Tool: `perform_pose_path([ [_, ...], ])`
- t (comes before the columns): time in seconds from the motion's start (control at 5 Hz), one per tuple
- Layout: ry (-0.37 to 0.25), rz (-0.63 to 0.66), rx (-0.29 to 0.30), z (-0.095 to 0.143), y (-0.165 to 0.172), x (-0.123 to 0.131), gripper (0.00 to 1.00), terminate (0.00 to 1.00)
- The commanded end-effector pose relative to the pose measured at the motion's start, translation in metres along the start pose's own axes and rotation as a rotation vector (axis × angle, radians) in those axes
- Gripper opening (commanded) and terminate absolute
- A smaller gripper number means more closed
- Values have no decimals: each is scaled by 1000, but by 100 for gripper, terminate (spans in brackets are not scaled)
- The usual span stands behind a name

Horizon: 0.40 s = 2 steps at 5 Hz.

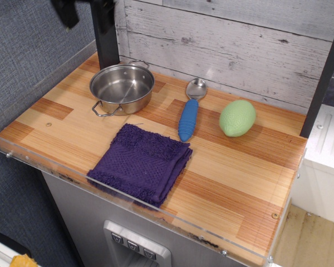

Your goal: Move the pan from the front to the backend of the table.

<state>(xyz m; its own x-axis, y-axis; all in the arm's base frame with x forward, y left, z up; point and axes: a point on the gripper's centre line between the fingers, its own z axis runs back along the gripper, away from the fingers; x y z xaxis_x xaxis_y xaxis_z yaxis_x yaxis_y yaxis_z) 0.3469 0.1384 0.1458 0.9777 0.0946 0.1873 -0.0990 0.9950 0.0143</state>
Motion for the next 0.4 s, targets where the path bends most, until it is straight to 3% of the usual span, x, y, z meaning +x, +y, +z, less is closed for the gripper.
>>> perform_pose_path([
  [0.0,73,-6,34,22,-88,-30,100,0],
  [0.2,71,-61,6,20,-108,-40,100,0],
])
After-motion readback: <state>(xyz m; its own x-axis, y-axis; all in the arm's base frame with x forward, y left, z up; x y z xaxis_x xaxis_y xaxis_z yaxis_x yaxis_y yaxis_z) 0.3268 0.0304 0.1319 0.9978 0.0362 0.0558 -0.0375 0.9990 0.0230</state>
